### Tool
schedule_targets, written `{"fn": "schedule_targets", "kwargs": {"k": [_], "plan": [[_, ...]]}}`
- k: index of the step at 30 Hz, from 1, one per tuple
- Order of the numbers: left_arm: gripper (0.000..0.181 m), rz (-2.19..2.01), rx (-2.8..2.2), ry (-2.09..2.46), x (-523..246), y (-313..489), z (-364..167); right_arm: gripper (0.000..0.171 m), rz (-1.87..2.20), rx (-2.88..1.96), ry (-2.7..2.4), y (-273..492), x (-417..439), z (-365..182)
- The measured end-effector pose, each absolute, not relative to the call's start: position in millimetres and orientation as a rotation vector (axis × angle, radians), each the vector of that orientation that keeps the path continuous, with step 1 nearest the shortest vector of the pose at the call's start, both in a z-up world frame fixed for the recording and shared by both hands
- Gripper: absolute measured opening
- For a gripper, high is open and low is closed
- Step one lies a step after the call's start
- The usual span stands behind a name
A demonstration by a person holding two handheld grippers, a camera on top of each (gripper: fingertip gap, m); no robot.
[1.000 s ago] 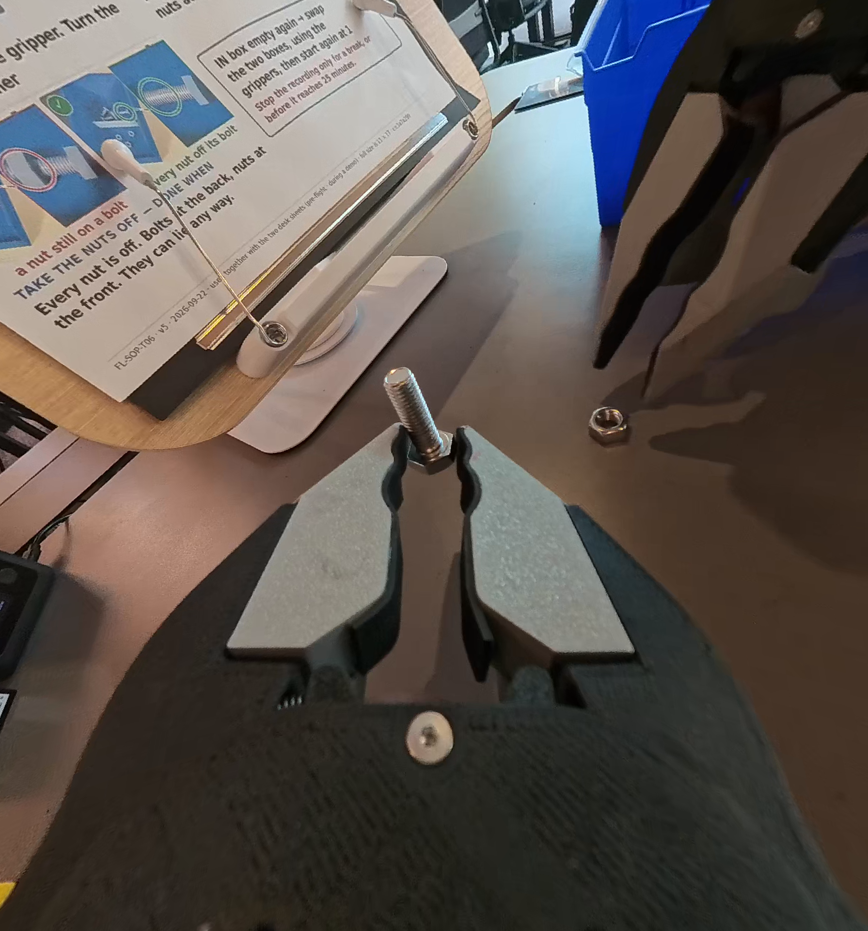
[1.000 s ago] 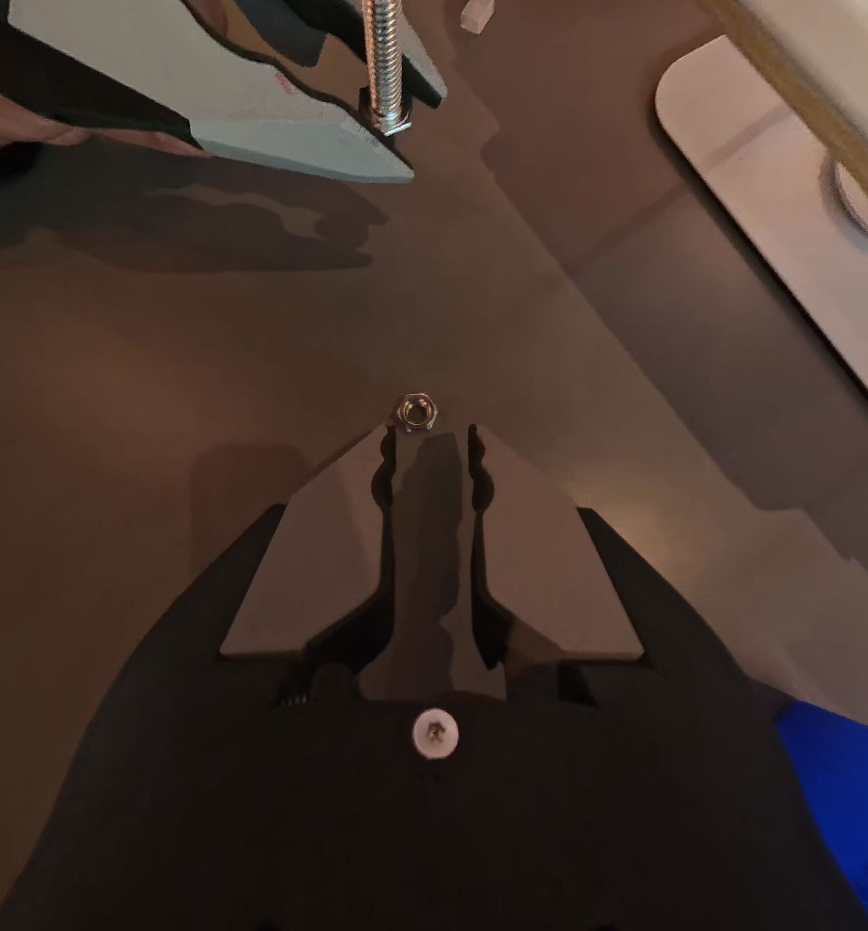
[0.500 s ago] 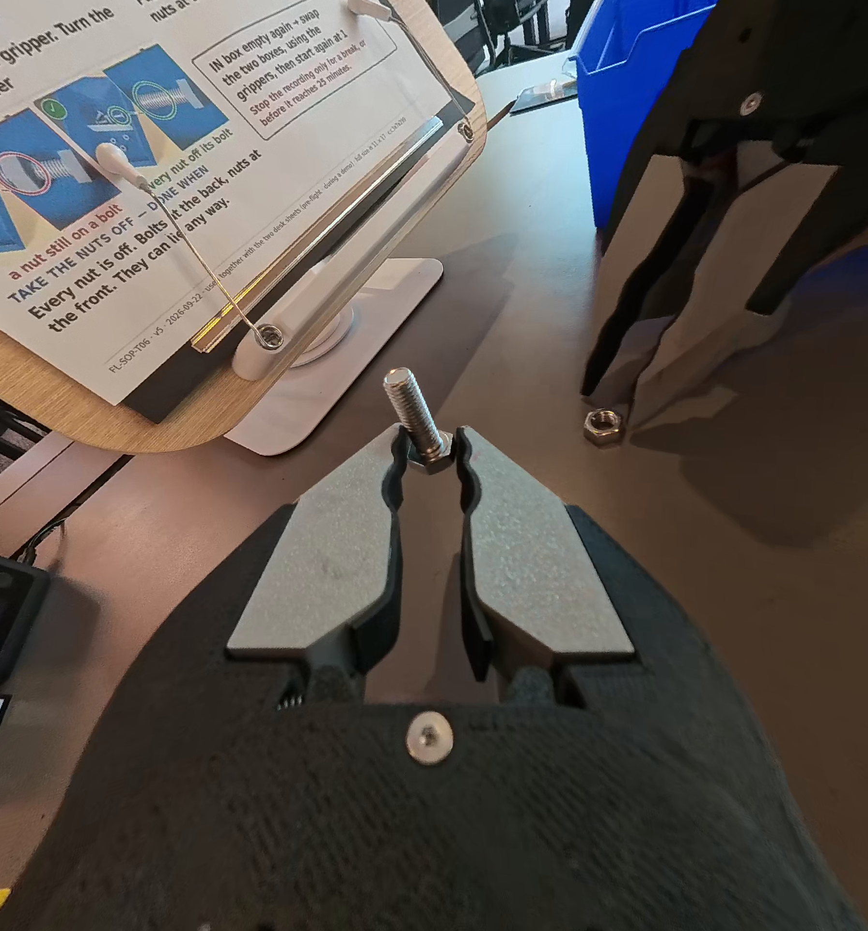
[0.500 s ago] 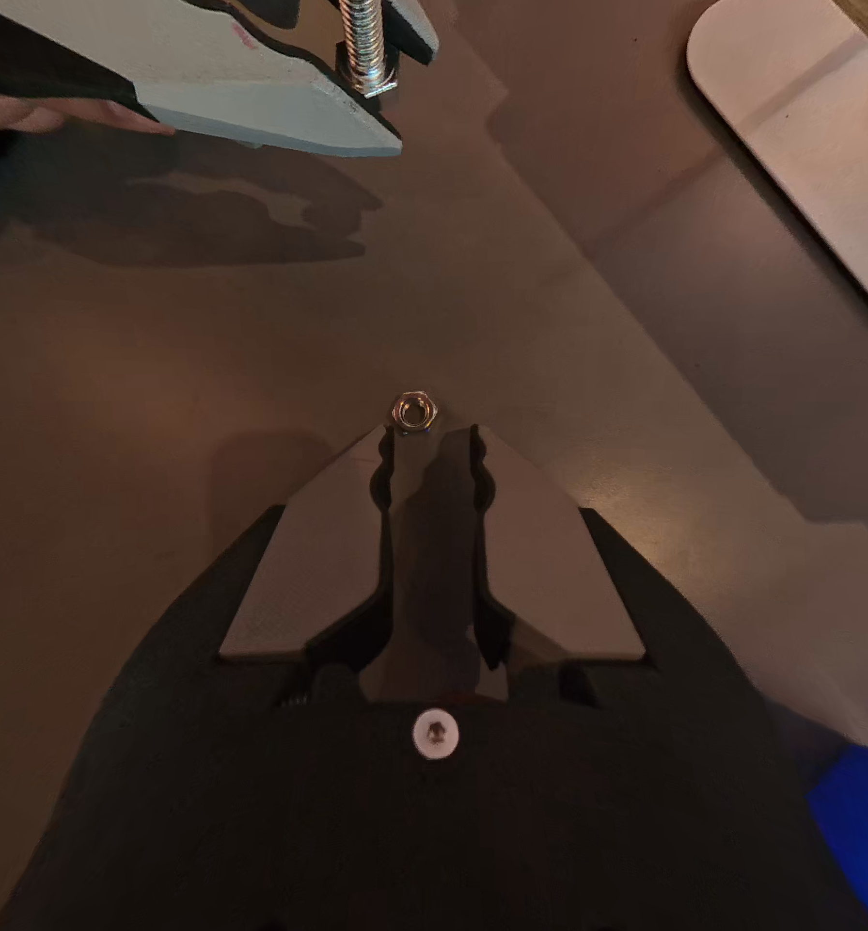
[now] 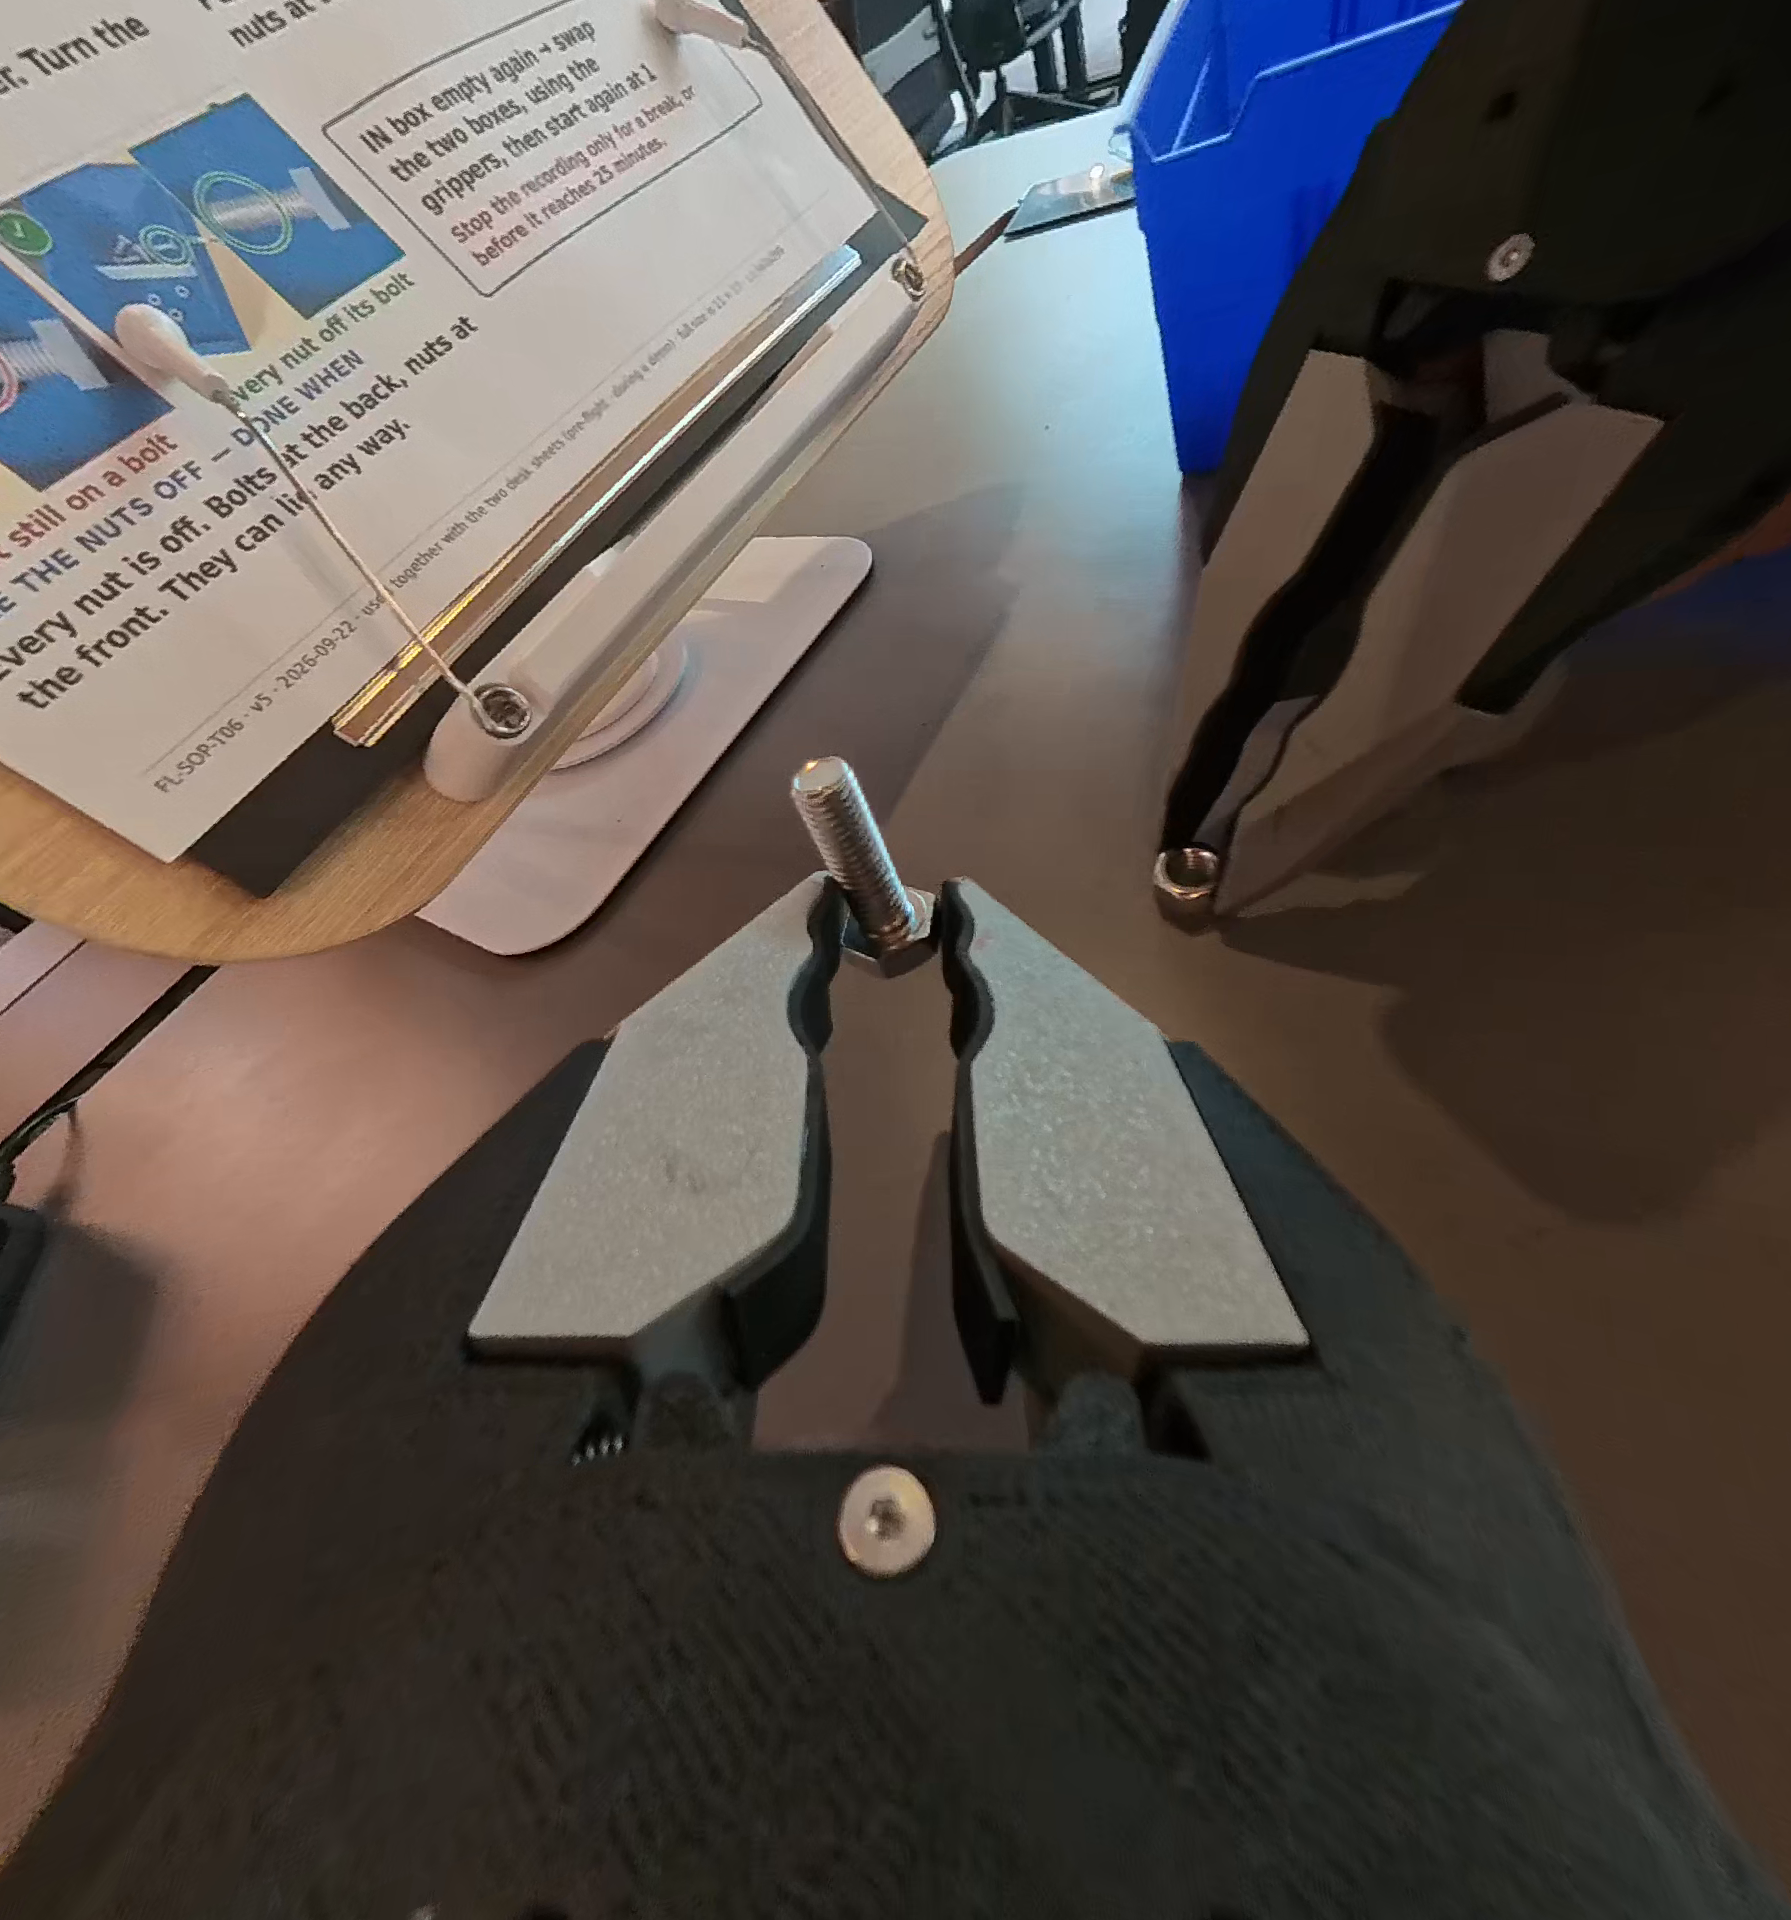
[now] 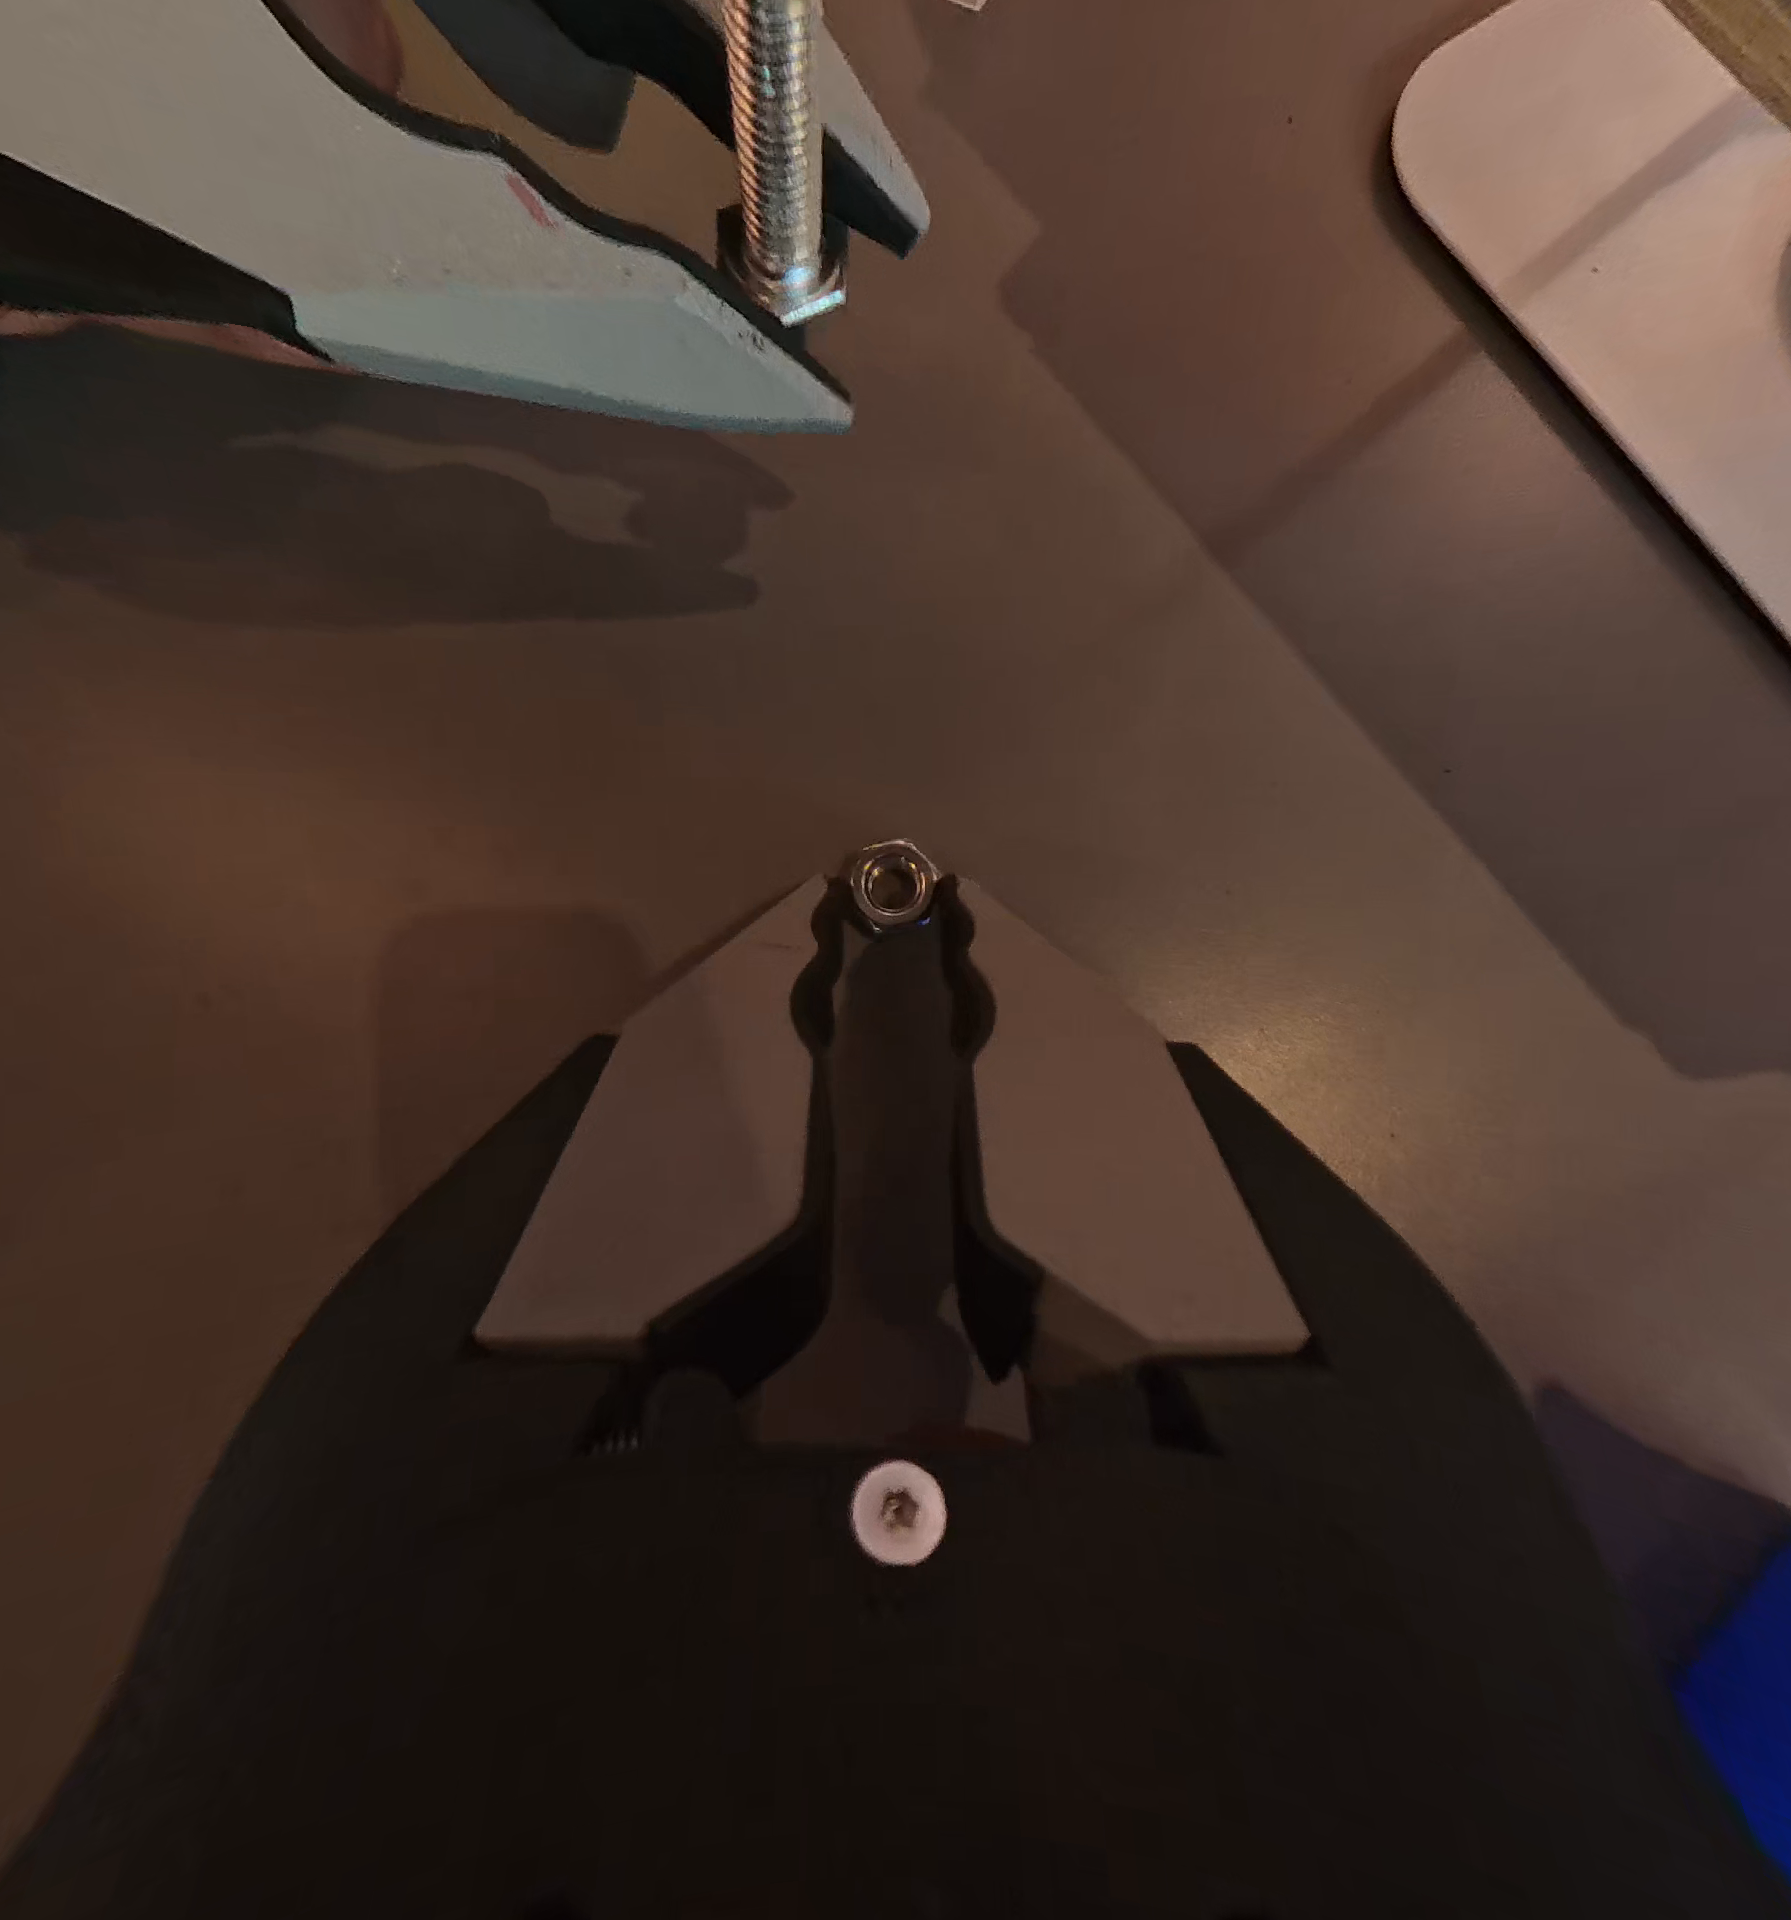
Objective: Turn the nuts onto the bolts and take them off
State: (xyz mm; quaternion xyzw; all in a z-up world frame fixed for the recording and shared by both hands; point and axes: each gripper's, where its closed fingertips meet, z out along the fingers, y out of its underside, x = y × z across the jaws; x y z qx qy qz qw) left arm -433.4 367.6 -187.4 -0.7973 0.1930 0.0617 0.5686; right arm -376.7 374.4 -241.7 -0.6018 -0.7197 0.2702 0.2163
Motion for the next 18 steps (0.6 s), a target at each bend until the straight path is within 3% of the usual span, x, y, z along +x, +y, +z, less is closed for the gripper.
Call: {"fn": "schedule_targets", "kwargs": {"k": [1,11,18], "plan": [[0.017,0.126,-1.872,0.454,-431,367,-187,0.014,0.771,-1.664,-1.991,373,-378,-239],[0.017,0.023,-1.861,0.367,-436,367,-181,0.015,0.789,-1.580,-2.007,379,-412,-145],[0.017,0.095,-1.875,0.352,-447,368,-183,0.015,0.798,-1.539,-2.095,366,-441,-130]]}}
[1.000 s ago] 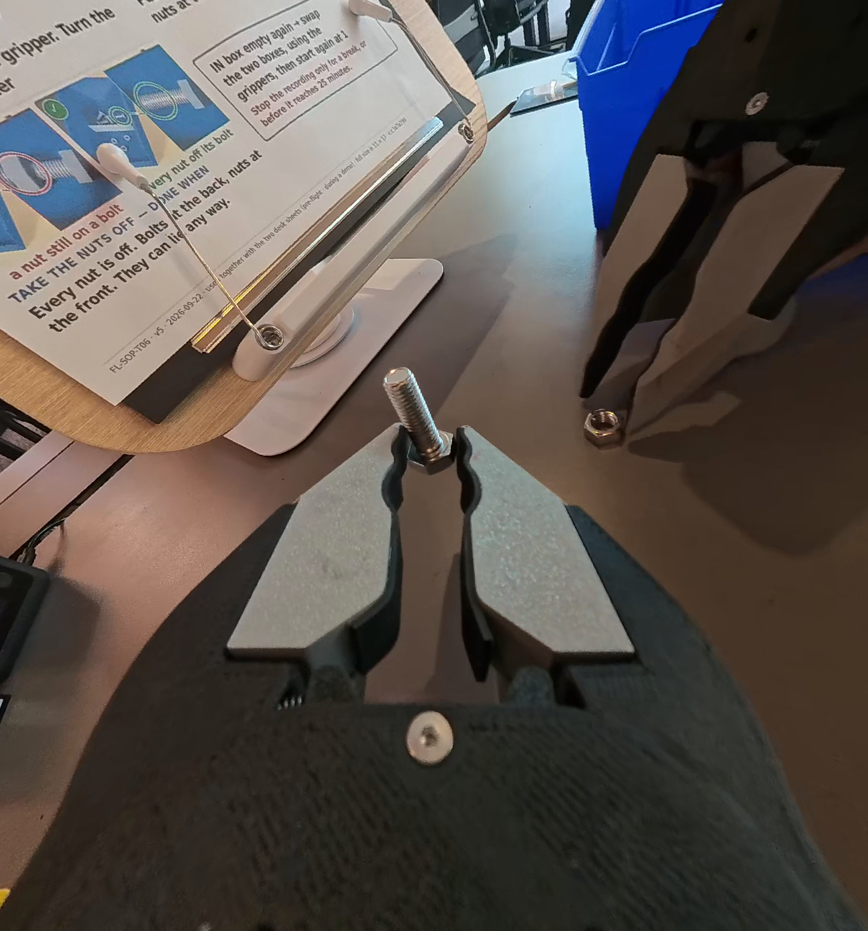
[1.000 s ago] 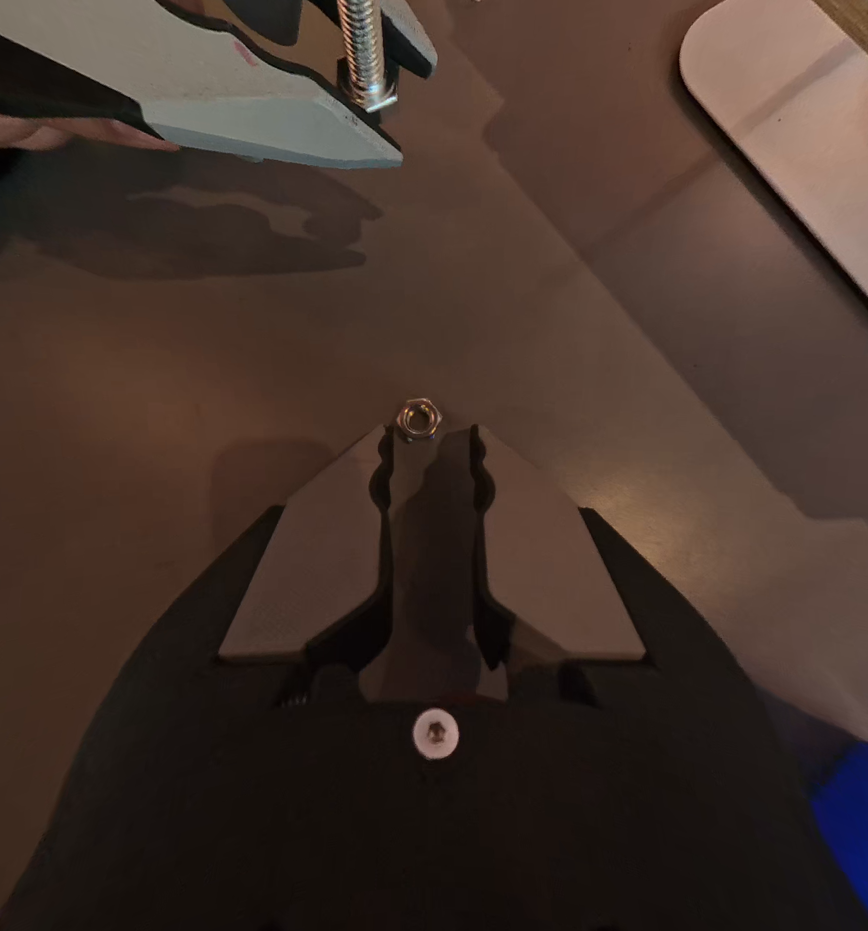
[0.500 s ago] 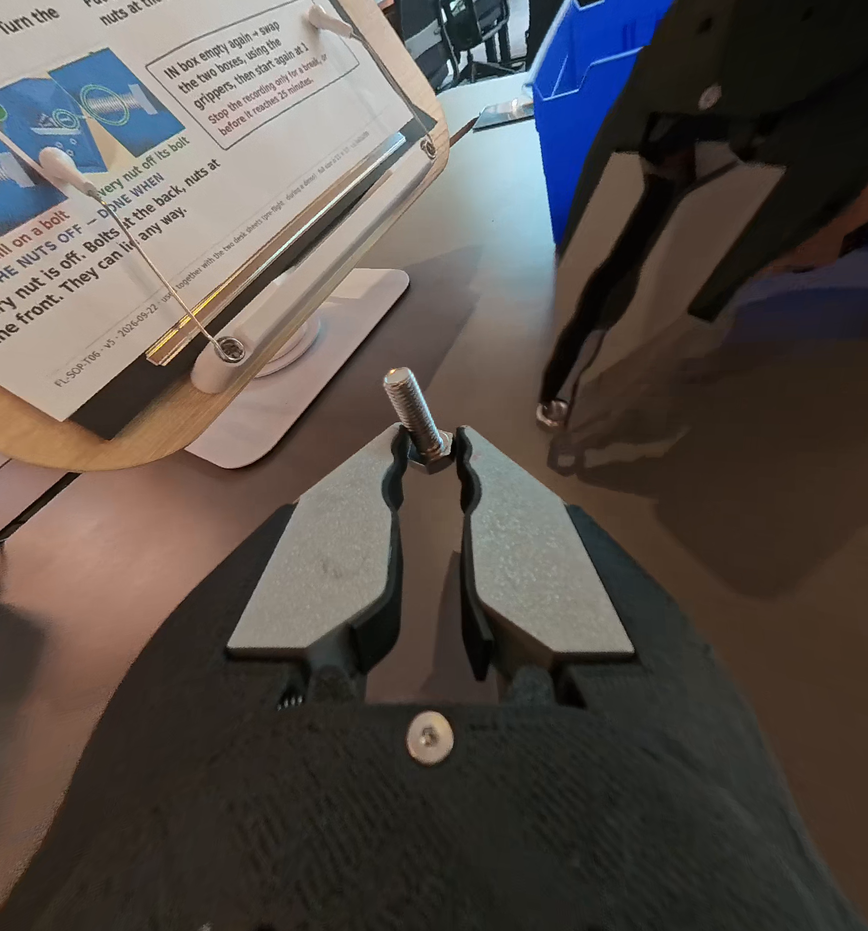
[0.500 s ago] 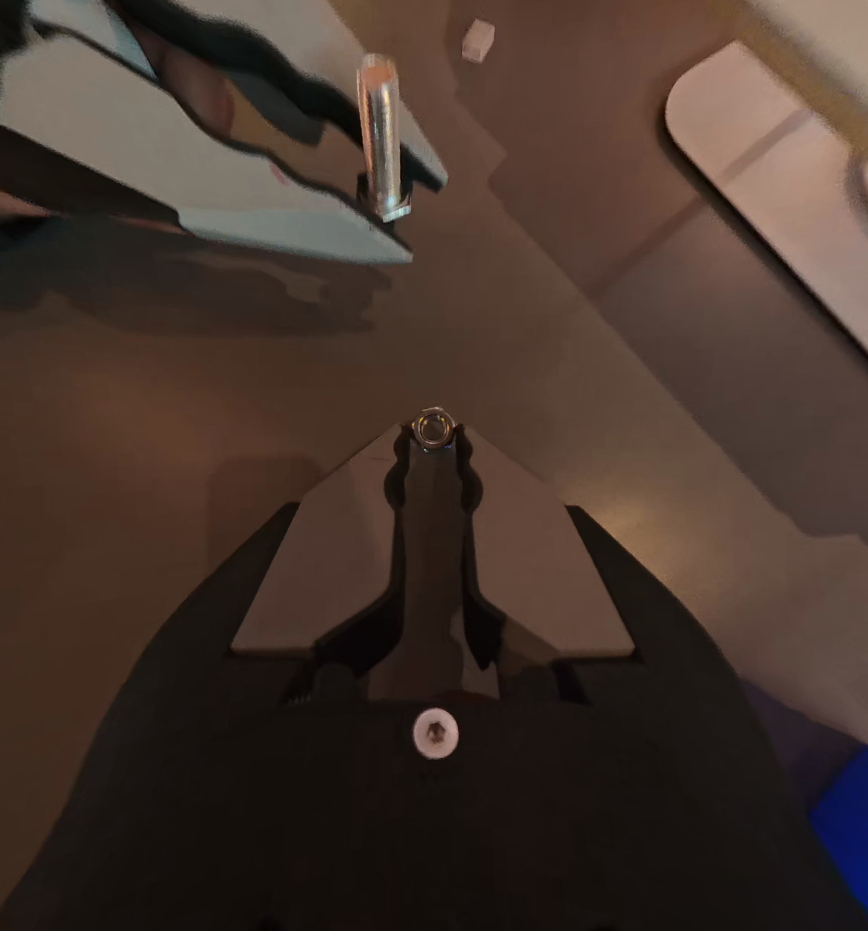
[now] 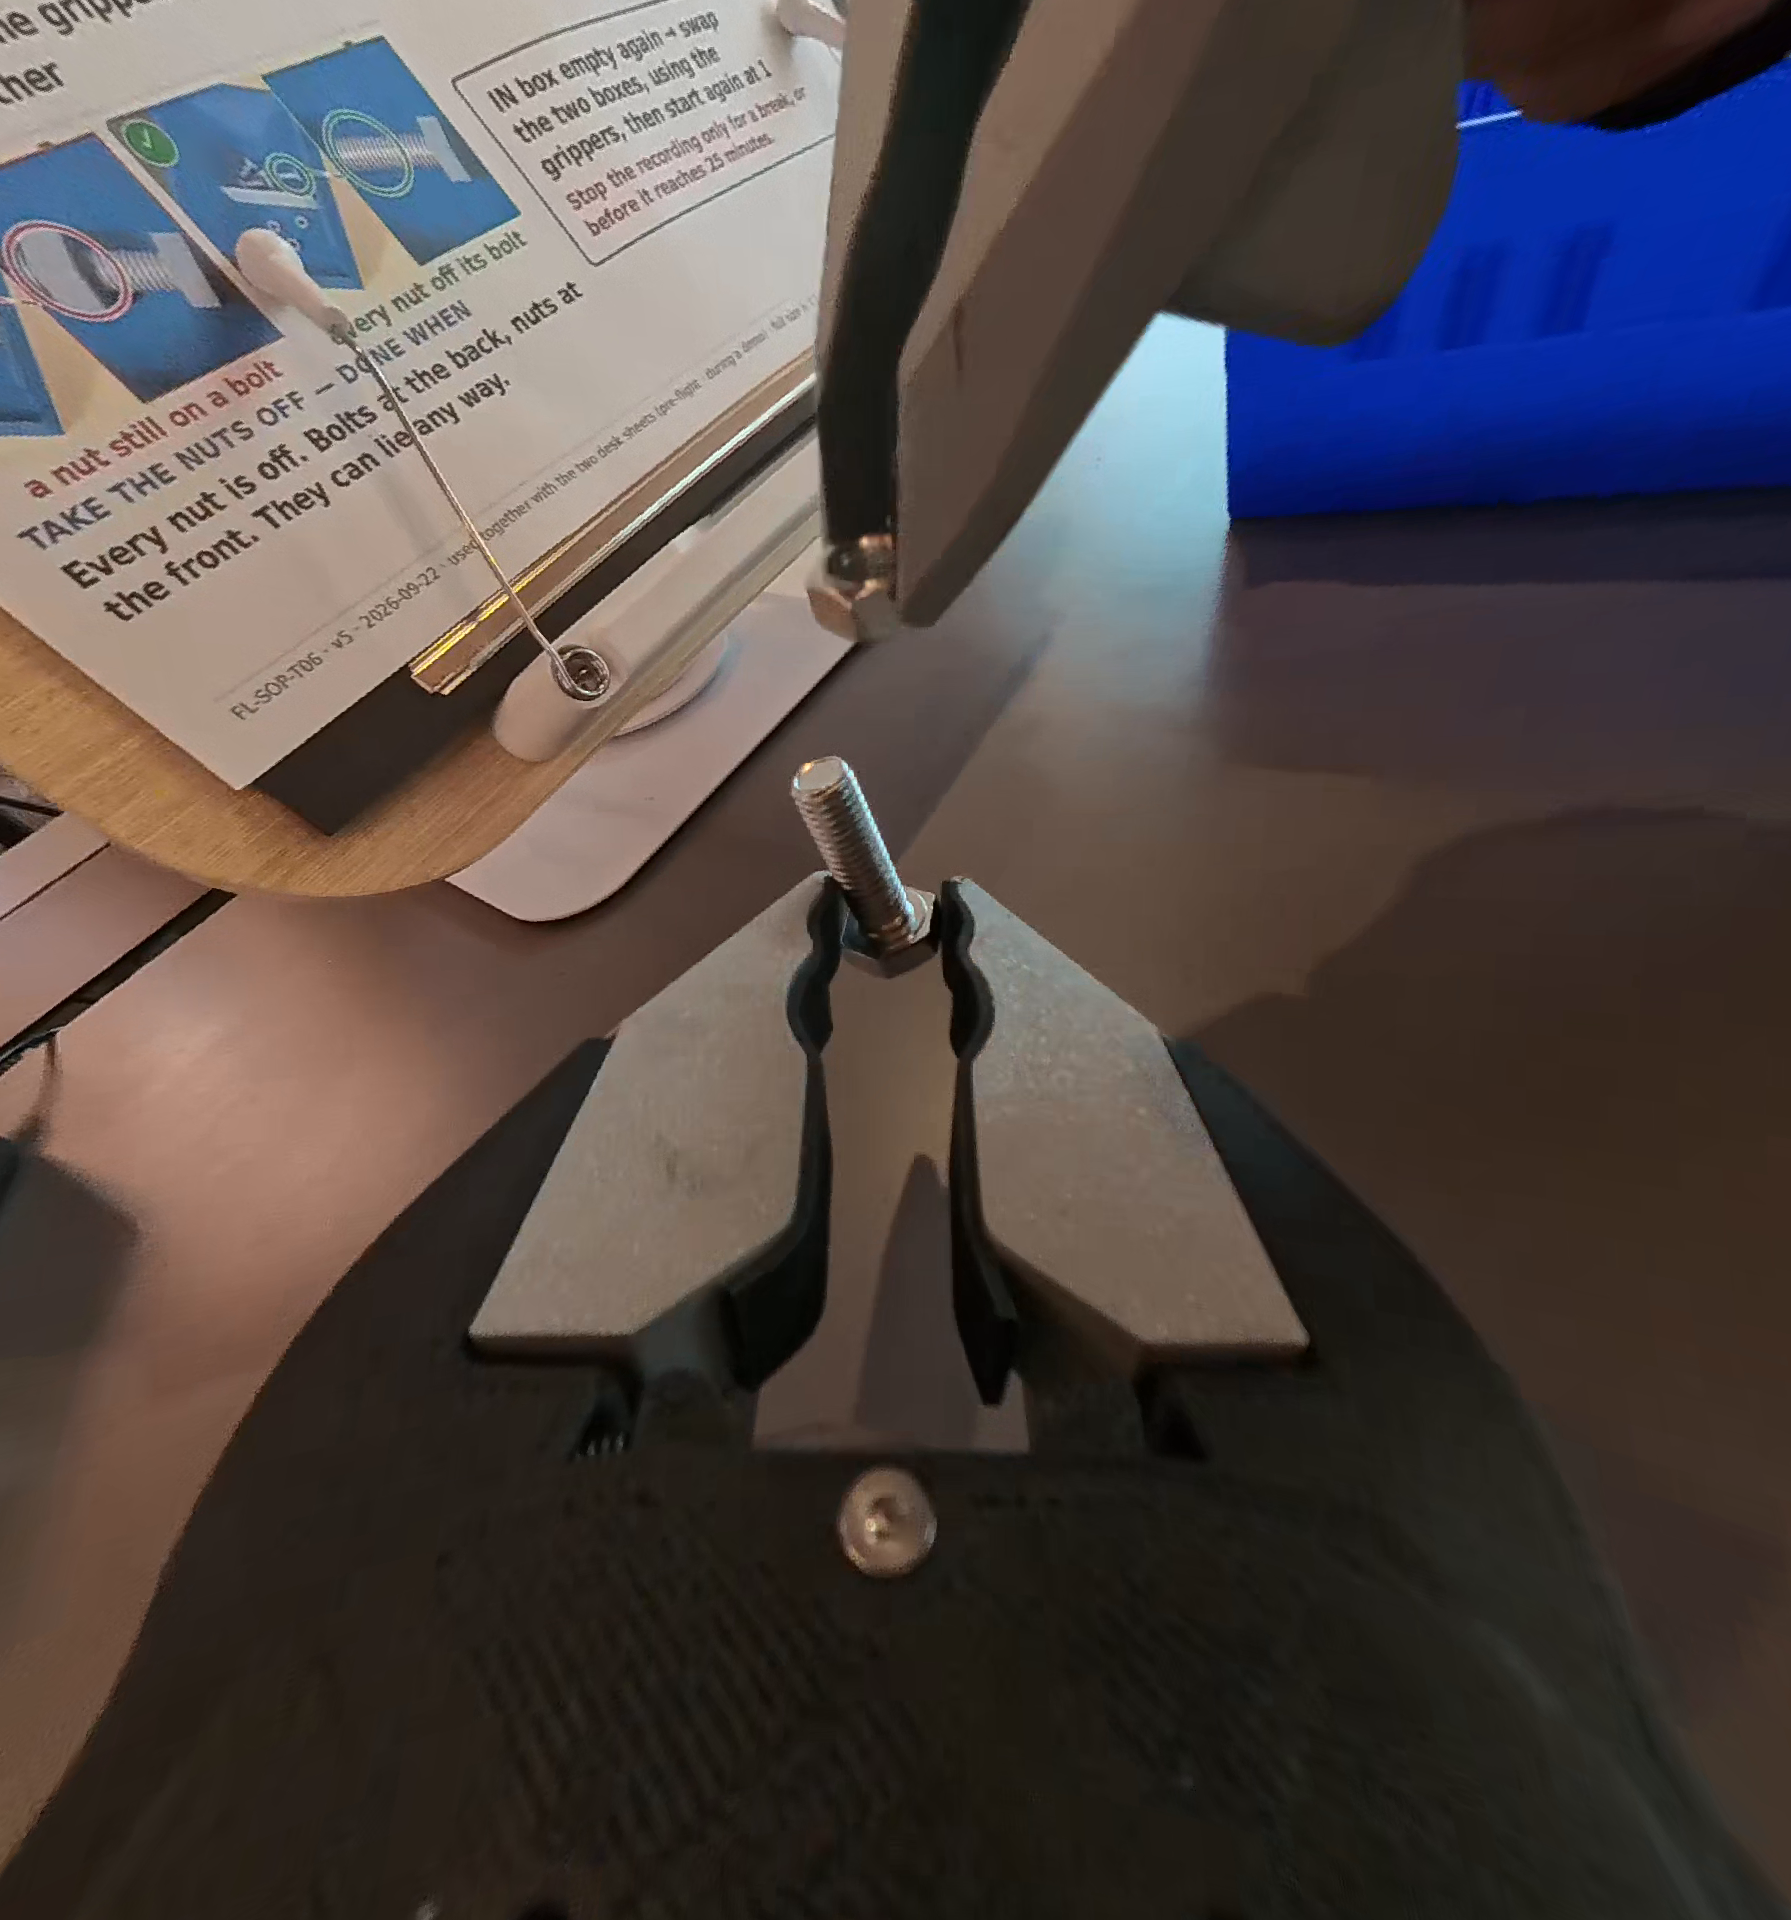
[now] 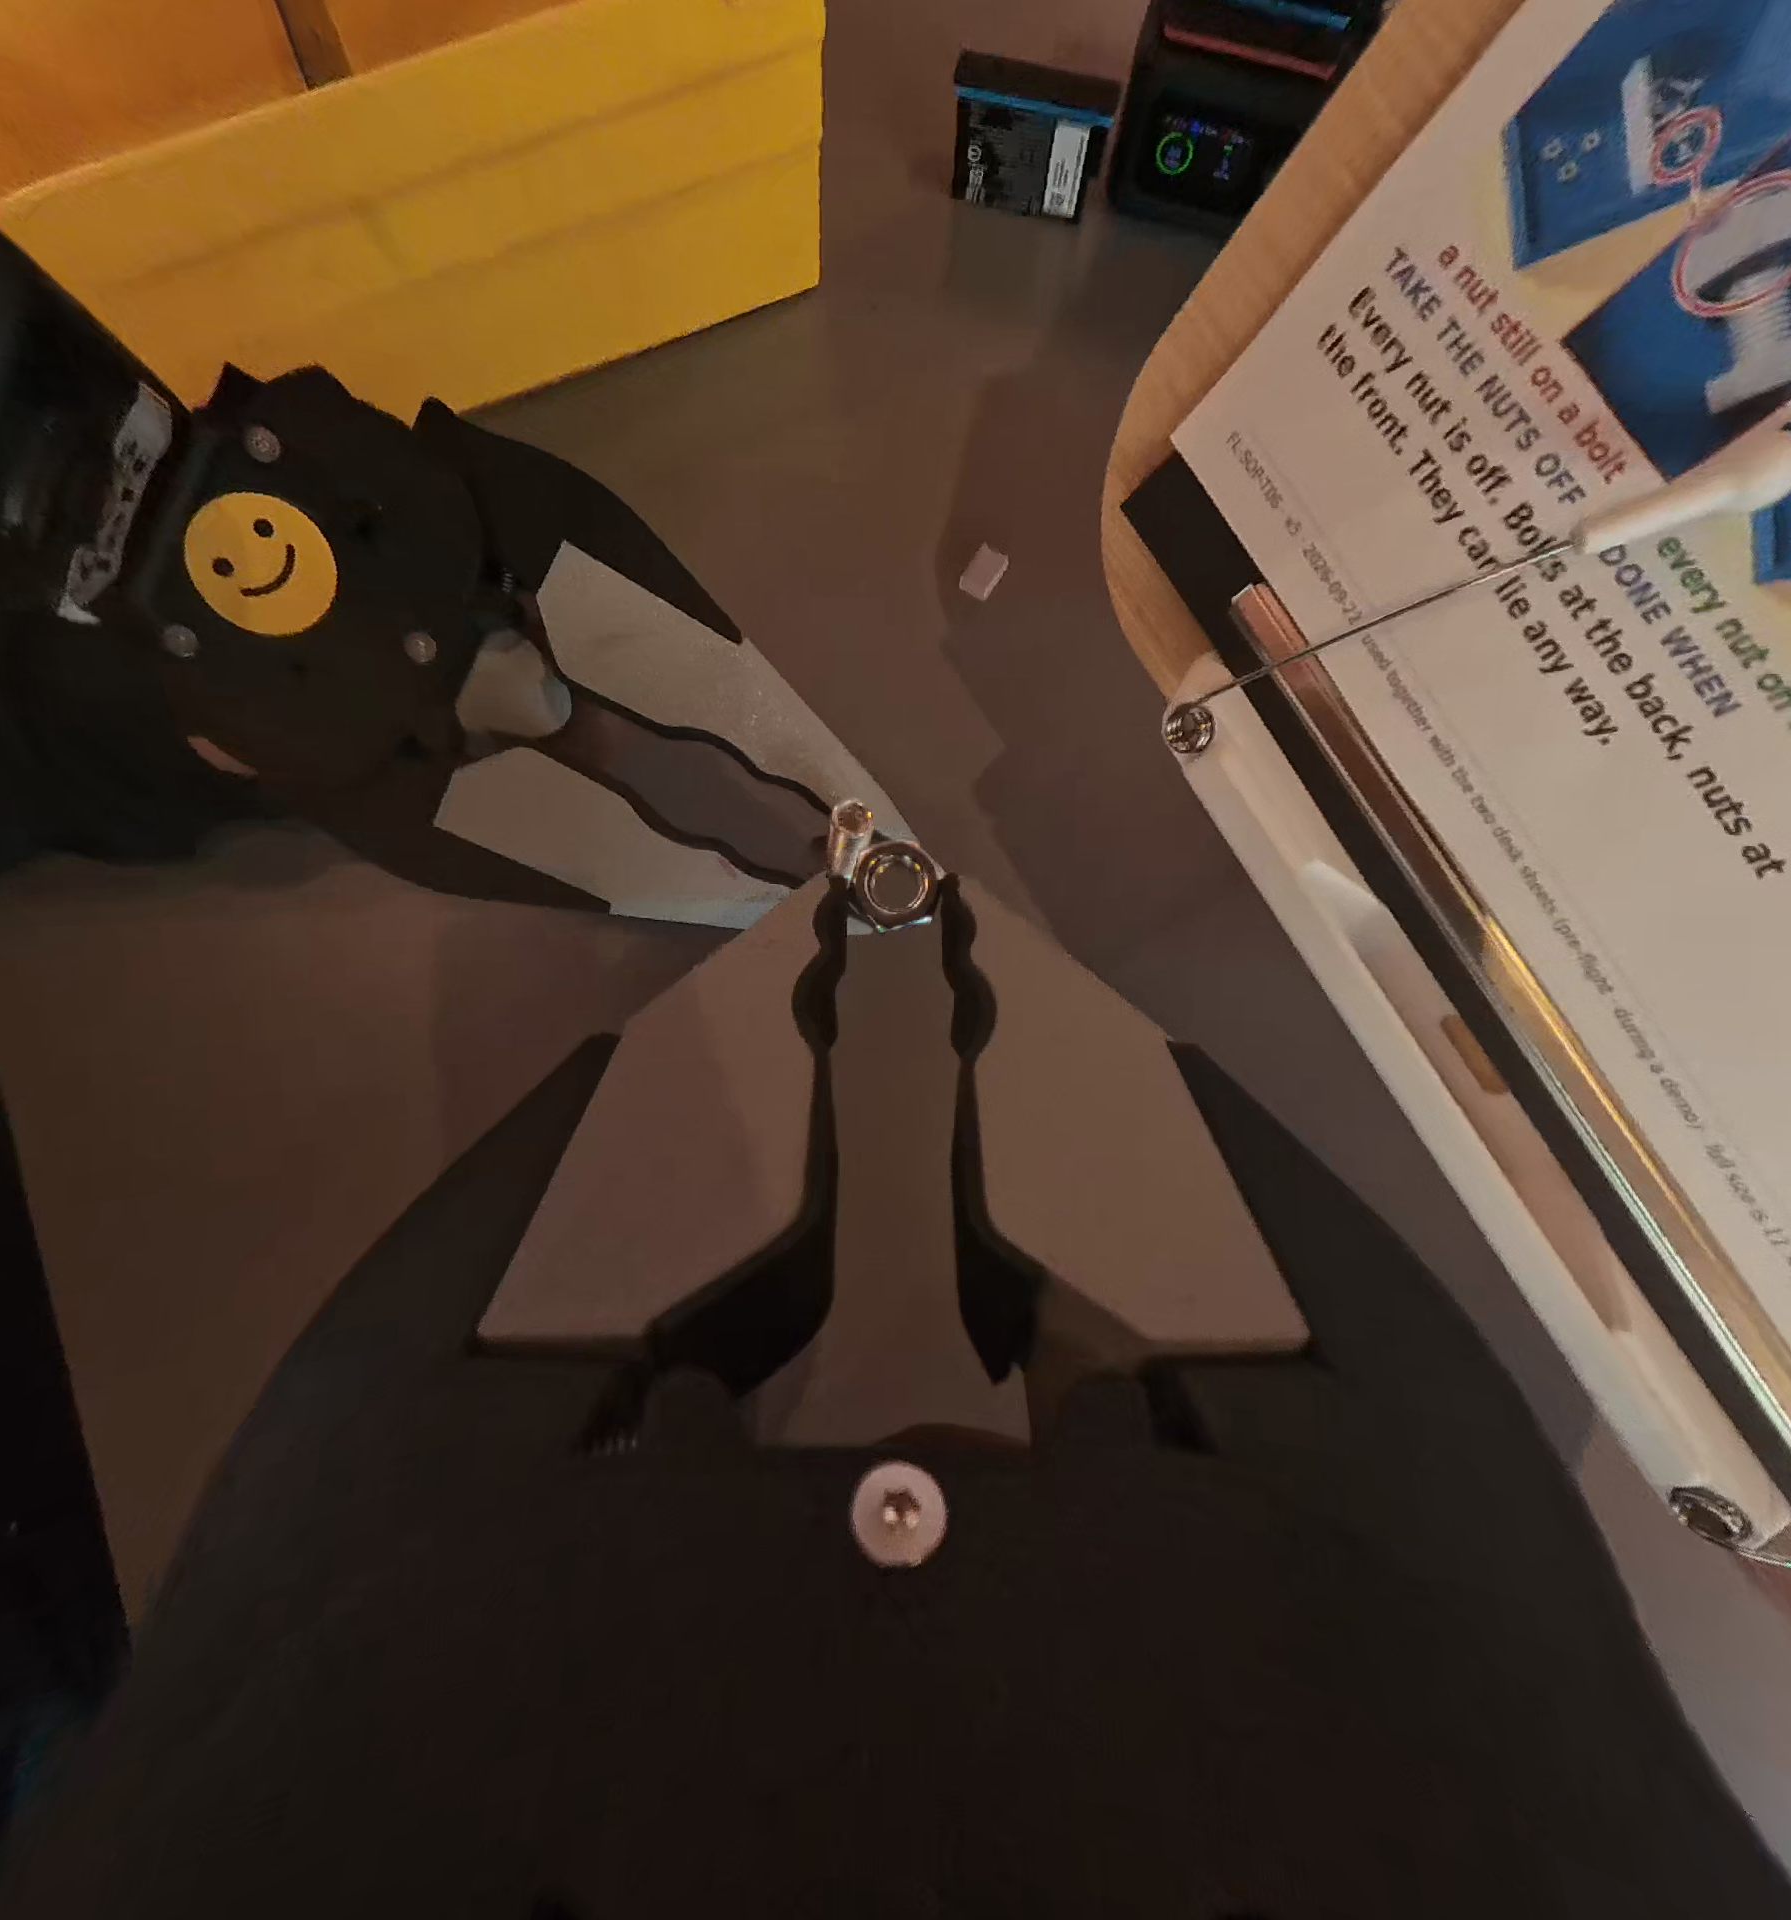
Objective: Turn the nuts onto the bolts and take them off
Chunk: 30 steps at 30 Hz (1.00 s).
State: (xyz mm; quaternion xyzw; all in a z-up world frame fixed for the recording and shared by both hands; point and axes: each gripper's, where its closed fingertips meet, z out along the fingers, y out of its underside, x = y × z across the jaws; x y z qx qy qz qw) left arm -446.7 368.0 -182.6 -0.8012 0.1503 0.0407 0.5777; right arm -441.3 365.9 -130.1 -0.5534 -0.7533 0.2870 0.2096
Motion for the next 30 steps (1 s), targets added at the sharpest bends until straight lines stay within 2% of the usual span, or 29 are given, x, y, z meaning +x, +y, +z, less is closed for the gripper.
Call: {"fn": "schedule_targets", "kwargs": {"k": [8,30], "plan": [[0.017,0.124,-1.877,0.416,-437,371,-186,0.015,0.722,-1.524,-2.183,364,-444,-147],[0.016,0.111,-1.866,0.405,-435,371,-183,0.014,0.796,-1.542,-2.201,354,-444,-148]]}}
